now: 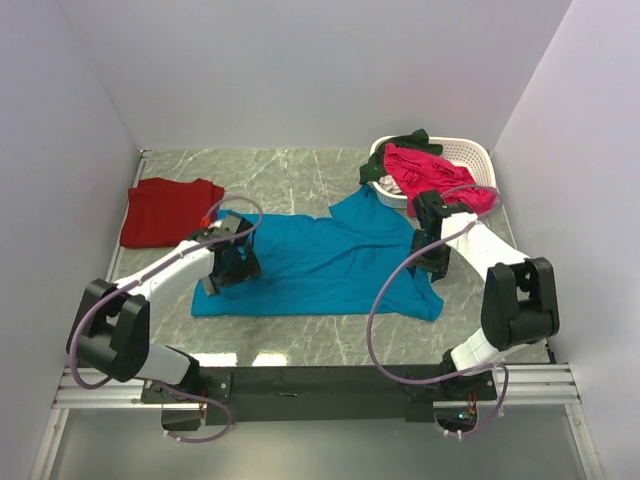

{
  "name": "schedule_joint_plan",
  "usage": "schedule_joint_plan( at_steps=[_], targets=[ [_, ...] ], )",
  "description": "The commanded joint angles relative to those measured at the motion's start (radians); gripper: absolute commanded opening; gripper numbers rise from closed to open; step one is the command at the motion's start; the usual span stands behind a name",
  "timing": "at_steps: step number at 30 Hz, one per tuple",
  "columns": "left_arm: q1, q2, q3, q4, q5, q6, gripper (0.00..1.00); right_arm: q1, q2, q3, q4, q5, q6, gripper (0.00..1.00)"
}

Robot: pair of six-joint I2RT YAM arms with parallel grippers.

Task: Fold and stack the t-shirts
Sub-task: Fold the tshirt

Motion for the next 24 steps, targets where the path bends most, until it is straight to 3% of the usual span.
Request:
schedule_joint_plan(
  at_steps=[1,8,15,24],
  targets=[
    [-0.004,-0.004,0.128,-0.013,-0.042,0.008,0.99,-0.012,-0.039,-0.038,-0.041,0.014,0.010,0.55],
    [-0.113,0.140,0.349,0.045,-0.010,0.056,0.99,-0.012,-0.036,-0.107,-0.033,-0.059,0.016,0.55],
    [-0.375,0.347,0.541,0.175,0.111,0.152,0.99,-0.014,-0.018,-0.157,-0.016,-0.089,0.025,0.53],
    [-0.539,0.465,0.512,0.350,0.235,0.266,0.99,-0.021,-0.009,-0.207,0.002,-0.094,0.034,0.43]
  ],
)
